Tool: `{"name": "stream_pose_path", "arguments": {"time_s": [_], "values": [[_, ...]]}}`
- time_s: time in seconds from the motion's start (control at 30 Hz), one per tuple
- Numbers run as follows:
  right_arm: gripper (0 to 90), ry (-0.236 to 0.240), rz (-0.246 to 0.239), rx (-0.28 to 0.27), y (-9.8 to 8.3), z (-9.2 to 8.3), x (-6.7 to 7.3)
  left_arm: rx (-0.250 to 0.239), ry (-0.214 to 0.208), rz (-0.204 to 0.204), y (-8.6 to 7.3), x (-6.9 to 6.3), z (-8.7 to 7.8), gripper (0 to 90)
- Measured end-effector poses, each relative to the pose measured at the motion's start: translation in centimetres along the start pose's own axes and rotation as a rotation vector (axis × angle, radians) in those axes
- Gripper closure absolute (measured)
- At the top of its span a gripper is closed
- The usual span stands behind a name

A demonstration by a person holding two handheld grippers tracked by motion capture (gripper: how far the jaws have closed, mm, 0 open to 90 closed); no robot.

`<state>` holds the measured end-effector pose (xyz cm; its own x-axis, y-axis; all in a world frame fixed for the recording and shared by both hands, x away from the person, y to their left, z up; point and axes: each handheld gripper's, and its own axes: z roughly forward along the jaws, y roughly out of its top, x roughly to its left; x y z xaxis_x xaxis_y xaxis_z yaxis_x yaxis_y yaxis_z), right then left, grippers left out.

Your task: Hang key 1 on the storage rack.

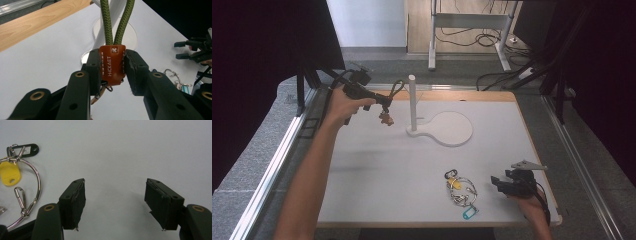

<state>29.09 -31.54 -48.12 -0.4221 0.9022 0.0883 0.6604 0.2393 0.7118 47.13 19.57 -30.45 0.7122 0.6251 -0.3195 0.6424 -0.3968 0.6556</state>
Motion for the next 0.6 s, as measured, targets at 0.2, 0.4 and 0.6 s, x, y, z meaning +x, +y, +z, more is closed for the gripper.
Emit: {"name": "stream_pose_path", "arguments": {"time_s": [0.2,0.4,0.6], "values": [[32.7,-0.002,0.002,-0.002,0.0,0.0,-0.1,-0.003,0.005,-0.028,0.2,0.7,0.4,67.2],[32.8,-0.003,0.004,-0.001,-0.1,0.0,-0.1,0.002,0.007,-0.047,0.2,1.4,0.7,67.2],[32.8,-0.002,0.005,-0.001,-0.1,0.0,-0.1,-0.005,-0.014,-0.066,0.5,2.0,1.0,67.2]]}}
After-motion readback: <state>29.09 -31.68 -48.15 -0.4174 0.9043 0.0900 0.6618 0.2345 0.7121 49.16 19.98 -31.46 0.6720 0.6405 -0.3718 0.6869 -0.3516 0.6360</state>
